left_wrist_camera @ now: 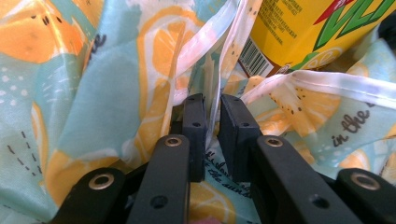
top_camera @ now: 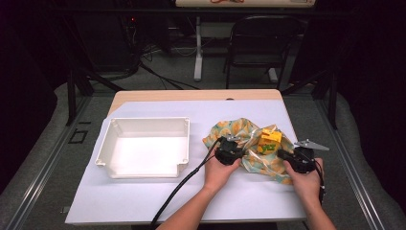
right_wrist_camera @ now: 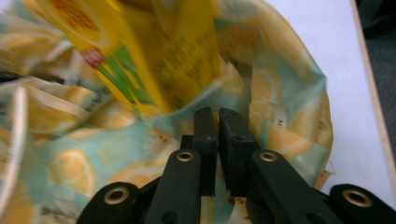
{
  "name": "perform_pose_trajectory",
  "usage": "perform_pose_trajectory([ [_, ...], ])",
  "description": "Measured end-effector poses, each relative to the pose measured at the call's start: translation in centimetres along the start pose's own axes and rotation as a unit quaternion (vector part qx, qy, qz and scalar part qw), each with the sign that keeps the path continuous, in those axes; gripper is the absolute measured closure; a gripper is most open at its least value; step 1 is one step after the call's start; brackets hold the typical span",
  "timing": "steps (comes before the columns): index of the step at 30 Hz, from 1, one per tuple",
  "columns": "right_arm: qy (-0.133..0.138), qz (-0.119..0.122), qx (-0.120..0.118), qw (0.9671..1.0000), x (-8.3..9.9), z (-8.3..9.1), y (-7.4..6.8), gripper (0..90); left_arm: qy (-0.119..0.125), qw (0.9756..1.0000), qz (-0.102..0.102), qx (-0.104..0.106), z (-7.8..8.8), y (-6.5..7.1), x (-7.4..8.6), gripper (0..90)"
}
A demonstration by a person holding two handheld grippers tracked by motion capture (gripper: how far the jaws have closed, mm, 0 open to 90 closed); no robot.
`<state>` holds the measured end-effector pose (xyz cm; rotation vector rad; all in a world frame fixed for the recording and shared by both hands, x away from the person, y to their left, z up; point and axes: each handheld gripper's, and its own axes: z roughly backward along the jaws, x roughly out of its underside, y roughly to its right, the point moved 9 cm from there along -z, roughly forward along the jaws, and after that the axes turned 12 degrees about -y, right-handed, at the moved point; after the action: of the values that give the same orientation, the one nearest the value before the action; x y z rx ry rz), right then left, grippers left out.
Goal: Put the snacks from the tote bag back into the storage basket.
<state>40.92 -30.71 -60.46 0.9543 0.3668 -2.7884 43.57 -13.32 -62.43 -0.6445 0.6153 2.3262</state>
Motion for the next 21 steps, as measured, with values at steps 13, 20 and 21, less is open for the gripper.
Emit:
perform_pose_trajectory([
  [13, 0.033, -0.01, -0.003, 0.9994, -0.3, 2.5, -0.6, 73.1, 0.001, 0.9999, -0.008, -0.014, -0.1, 0.1, 0.0, 81.5],
  [20, 0.088, 0.004, 0.002, 0.9961, -2.1, 4.8, -3.7, 48.0, 0.002, 0.9999, -0.007, -0.015, -0.1, 0.1, 0.0, 81.5],
  [21, 0.094, -0.003, 0.003, 0.9956, -2.3, 4.6, -3.9, 41.4, 0.002, 0.9998, -0.009, -0.017, -0.1, 0.1, 0.0, 81.4],
])
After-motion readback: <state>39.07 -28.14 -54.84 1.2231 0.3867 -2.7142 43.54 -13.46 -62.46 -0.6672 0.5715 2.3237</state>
